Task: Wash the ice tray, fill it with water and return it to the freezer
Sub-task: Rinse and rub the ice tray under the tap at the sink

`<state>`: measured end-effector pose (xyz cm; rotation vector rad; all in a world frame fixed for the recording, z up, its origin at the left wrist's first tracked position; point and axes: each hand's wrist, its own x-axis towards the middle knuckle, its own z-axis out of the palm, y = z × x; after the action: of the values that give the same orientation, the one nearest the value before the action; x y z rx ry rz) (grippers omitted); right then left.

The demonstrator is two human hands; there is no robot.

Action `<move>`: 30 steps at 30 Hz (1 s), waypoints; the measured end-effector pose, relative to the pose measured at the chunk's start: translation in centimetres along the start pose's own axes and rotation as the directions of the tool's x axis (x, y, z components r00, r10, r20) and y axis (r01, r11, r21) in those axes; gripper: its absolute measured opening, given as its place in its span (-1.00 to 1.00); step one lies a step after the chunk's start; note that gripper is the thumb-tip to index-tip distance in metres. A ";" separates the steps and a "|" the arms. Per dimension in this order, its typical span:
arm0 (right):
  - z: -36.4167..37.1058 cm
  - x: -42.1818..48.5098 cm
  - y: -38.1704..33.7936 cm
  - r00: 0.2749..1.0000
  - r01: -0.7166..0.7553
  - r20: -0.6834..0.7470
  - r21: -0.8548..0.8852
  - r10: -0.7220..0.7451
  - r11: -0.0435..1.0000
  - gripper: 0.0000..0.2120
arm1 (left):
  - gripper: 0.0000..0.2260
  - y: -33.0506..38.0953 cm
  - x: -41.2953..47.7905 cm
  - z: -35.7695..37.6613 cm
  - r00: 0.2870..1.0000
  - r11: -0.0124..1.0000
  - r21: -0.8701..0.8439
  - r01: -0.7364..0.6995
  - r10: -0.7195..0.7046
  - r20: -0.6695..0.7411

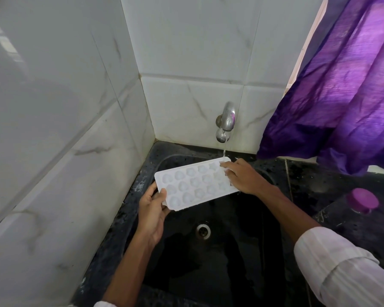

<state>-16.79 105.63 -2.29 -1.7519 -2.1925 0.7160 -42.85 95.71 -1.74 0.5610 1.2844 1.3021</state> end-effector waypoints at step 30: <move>-0.2 0.2 -0.2 0.997 0.001 -0.076 -0.057 -0.005 0.998 -0.63 | -0.65 0.1 -1.2 0.9 1.000 0.993 -0.119 -0.009 0.008 -0.010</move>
<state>-16.93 105.83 -1.99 -1.7723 -2.1847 0.5817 -41.82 94.91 -0.99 0.4773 1.2046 1.3798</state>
